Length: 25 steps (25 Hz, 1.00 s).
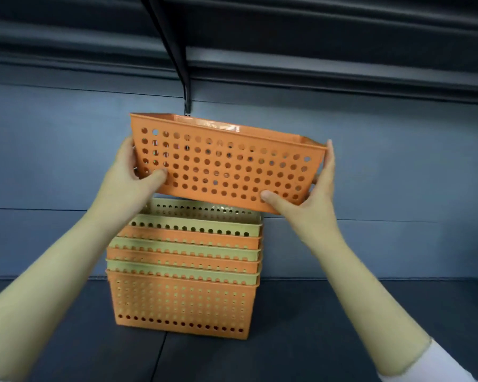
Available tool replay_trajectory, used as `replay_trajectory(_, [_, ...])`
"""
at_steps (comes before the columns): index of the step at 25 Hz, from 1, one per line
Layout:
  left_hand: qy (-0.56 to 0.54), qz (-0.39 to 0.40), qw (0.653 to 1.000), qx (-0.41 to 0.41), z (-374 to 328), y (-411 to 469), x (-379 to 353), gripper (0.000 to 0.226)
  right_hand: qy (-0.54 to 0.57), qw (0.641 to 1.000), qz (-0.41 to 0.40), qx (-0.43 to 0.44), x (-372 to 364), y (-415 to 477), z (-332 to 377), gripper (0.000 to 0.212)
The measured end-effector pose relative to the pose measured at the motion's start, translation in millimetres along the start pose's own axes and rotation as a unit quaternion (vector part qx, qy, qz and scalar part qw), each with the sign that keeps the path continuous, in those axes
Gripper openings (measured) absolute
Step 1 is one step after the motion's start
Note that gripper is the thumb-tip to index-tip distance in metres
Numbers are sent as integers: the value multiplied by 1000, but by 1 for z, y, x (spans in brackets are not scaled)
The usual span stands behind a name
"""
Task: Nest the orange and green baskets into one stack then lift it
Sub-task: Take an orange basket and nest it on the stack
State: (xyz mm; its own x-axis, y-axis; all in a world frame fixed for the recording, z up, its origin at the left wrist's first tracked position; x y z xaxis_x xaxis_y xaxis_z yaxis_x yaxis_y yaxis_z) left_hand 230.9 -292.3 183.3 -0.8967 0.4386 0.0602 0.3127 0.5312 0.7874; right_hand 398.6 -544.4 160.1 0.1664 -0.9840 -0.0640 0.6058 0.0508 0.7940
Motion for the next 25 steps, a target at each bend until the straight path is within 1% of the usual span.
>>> replay_trajectory(2, [26, 12, 999, 19, 26, 8, 11, 49, -27, 1000, 11, -6, -21, -5, -4, 125])
replay_trajectory(4, [65, 42, 995, 55, 52, 10, 15, 51, -58, 998, 23, -15, -36, -7, -10, 120])
replay_trajectory(7, [81, 51, 990, 107, 84, 2, 15, 58, -88, 995, 43, -26, -48, -7, -18, 108])
replay_trajectory(9, [78, 27, 991, 104, 87, -3, 16, 59, -97, 993, 56, -27, -51, -6, -22, 106])
replay_trajectory(12, [67, 1, 994, 80, 76, -13, 13, 60, -86, 993, 74, -44, -42, -1, -31, 123])
replay_trajectory(14, [62, -4, 996, 57, 68, -24, 8, 56, -76, 992, 81, -56, -27, 5, -37, 131])
replay_trajectory(16, [37, 9, 998, 51, 66, -31, 0, 55, -80, 989, 103, -67, -17, 11, -45, 130])
replay_trajectory(18, [11, 24, 998, 50, 67, -33, -7, 63, -100, 985, 124, -69, -13, 9, -52, 129])
replay_trajectory(20, [4, 27, 999, 42, 69, -31, -12, 72, -117, 984, 112, -67, -10, 6, -59, 129])
replay_trajectory(22, [-24, 18, 998, 57, 68, -34, -17, 76, -147, 985, 75, -56, -4, 3, -60, 120])
replay_trajectory(24, [-42, 11, 998, 48, 66, -38, -22, 75, -156, 987, 36, -18, 5, 1, -56, 102])
replay_trajectory(25, [-24, 15, 999, 34, 65, -39, -23, 70, -149, 988, 33, -8, 7, -1, -57, 92])
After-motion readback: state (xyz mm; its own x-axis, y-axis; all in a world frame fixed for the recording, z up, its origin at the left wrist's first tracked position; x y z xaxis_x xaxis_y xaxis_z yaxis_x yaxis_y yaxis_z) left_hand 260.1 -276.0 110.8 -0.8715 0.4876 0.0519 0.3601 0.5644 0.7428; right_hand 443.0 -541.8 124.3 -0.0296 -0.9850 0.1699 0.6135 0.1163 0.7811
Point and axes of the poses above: each hand's wrist, its own y-axis towards the middle knuckle, its own x-axis out of the back of the hand, z = x × y, the point moved 7 cm from there along y, towards the middle knuckle, and after that the axes turned 9 degrees about -z, right-handed, at the moved point
